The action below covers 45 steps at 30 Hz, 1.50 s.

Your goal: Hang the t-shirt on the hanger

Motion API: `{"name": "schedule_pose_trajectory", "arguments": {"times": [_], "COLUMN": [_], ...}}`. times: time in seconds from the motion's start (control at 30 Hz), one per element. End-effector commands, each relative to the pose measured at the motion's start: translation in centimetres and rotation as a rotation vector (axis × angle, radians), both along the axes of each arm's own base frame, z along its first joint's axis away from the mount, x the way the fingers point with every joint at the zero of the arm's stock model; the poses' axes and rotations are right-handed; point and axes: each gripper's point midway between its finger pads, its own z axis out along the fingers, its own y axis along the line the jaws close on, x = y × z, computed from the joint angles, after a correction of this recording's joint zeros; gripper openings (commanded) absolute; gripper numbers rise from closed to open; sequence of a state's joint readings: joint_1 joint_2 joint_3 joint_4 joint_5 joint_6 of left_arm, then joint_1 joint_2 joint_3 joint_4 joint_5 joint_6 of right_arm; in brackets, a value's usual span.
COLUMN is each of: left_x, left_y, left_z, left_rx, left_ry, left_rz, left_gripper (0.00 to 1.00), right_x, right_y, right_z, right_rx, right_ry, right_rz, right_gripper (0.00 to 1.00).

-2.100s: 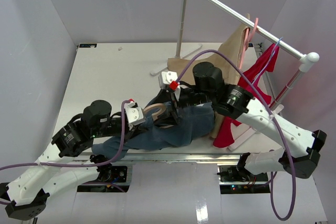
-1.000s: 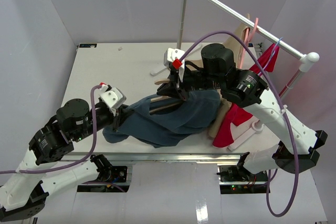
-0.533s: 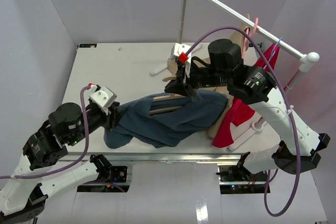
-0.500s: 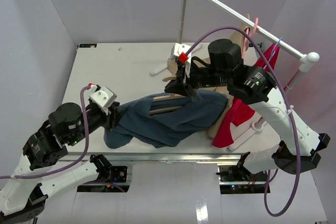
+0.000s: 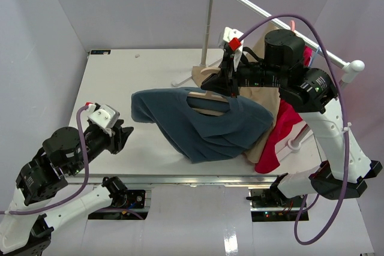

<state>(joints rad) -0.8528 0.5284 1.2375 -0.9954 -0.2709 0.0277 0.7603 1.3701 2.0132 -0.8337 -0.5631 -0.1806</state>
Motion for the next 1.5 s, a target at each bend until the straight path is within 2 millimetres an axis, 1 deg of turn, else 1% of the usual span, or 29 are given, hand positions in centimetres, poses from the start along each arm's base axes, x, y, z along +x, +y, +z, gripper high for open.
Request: {"name": "schedule_pose_trajectory", "arguments": {"times": [0.0, 0.2, 0.3, 0.43, 0.47, 0.53, 0.57, 0.6, 0.63, 0.7, 0.77, 0.83, 0.93, 1.03, 1.13, 1.2, 1.23, 1.33, 1.47], "left_x": [0.3, 1.0, 1.3, 2.1, 2.3, 2.8, 3.0, 3.2, 3.4, 3.8, 3.9, 3.7, 3.4, 3.6, 4.1, 4.4, 4.5, 4.5, 4.2], "left_y": [1.0, 0.6, 0.0, -0.5, -0.4, 0.0, 0.2, 0.4, 0.8, 1.8, 2.3, 2.8, 3.7, 5.2, 5.8, 6.4, 6.5, 7.6, 9.3], "left_z": [-0.3, -0.8, -0.8, -1.6, -1.9, -2.3, -2.4, -2.5, -2.4, -2.3, -2.0, -1.9, -2.1, -3.2, -4.5, -5.0, -5.0, -4.3, -3.4], "left_rx": [0.003, 0.015, 0.013, 0.037, 0.049, 0.072, 0.082, 0.09, 0.091, 0.093, 0.079, 0.069, 0.056, 0.103, 0.134, 0.17, 0.17, 0.18, 0.198], "left_ry": [-0.018, -0.041, -0.05, -0.046, -0.043, -0.04, -0.041, -0.043, -0.046, -0.055, -0.061, -0.067, -0.062, -0.033, 0.0, 0.012, 0.017, 0.008, -0.015], "left_rz": [0.046, 0.054, 0.038, 0.048, 0.061, 0.096, 0.113, 0.13, 0.155, 0.219, 0.253, 0.265, 0.302, 0.39, 0.461, 0.515, 0.528, 0.591, 0.673], "left_gripper": [0.53, 0.53, 0.53, 0.53, 0.5, 0.37, 0.23, 0.04, 0.0, 0.0, 0.0, 0.0, 0.0, 0.0, 0.0, 0.0, 0.0, 0.0, 0.0], "right_x": [-1.2, -2.6, -3.3, -4.3, -4.4, -4.6, -4.6, -4.6, -4.6, -4.6, -4.6, -4.3, -2.7, -0.7, 0.3, 1.4, 1.6, 2.7, 4.7], "right_y": [-0.4, -1.2, -1.5, -1.8, -1.8, -1.9, -2.0, -2.0, -2.0, -2.0, -1.9, -2.0, -2.2, -2.0, -1.3, -0.8, -0.7, -0.4, -0.8], "right_z": [4.7, 5.7, 6.2, 6.6, 6.7, 6.8, 6.9, 6.9, 6.9, 6.8, 6.8, 6.8, 6.9, 7.5, 7.7, 7.4, 7.3, 6.8, 6.5], "right_rx": [0.135, 0.161, 0.172, 0.192, 0.196, 0.199, 0.201, 0.202, 0.202, 0.202, 0.203, 0.202, 0.206, 0.234, 0.239, 0.233, 0.234, 0.229, 0.242], "right_ry": [-0.073, -0.082, -0.09, -0.099, -0.101, -0.104, -0.105, -0.106, -0.108, -0.107, -0.107, -0.109, -0.11, -0.107, -0.099, -0.09, -0.088, -0.079, -0.082], "right_rz": [0.032, 0.064, 0.082, 0.112, 0.117, 0.121, 0.121, 0.121, 0.121, 0.12, 0.125, 0.109, 0.023, -0.056, -0.055, -0.068, -0.067, -0.062, -0.134], "right_gripper": [0.08, 0.08, 0.08, 0.08, 0.08, 0.08, 0.08, 0.08, 0.08, 0.08, 0.08, 0.08, 0.08, 0.08, 0.08, 0.08, 0.08, 0.08, 0.08]}}
